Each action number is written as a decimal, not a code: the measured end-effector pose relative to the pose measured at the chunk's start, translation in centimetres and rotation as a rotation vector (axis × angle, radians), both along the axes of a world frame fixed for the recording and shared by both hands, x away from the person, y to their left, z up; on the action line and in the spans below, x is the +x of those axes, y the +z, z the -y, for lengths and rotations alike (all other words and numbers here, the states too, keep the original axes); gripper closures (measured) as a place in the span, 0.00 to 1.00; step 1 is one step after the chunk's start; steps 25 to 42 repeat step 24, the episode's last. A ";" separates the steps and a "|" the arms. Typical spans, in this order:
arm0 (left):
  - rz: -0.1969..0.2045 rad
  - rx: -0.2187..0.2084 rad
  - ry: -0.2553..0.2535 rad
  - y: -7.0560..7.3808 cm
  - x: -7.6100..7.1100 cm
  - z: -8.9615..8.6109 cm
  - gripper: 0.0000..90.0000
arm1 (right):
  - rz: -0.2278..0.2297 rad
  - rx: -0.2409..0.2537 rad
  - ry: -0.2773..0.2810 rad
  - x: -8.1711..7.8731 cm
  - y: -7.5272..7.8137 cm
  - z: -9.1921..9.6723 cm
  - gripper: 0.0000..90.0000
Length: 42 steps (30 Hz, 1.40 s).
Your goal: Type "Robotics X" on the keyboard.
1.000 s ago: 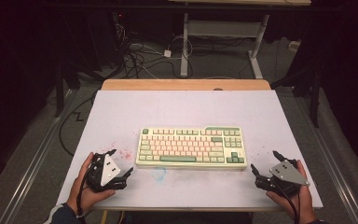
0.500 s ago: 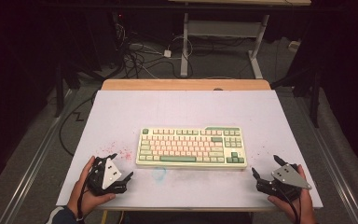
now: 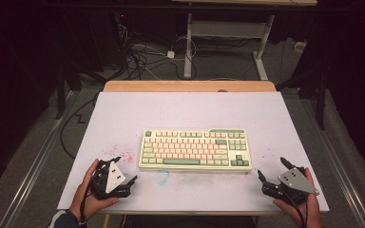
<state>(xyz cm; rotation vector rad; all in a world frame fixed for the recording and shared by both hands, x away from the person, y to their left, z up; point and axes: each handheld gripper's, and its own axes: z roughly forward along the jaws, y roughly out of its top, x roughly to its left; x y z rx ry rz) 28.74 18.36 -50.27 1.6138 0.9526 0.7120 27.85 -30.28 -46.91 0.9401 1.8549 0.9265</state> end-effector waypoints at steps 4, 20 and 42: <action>-0.003 0.003 -0.001 -0.1 0.0 0.0 0.17 | -0.004 -0.011 0.006 0.0 -0.1 -0.1 0.19; -0.019 0.004 0.003 -0.3 0.5 0.2 0.17 | 0.006 -0.014 0.003 0.2 -0.2 -0.1 0.20; -0.029 0.013 -0.004 -0.3 0.6 0.3 0.17 | 0.008 -0.016 0.004 0.2 -0.2 -0.1 0.20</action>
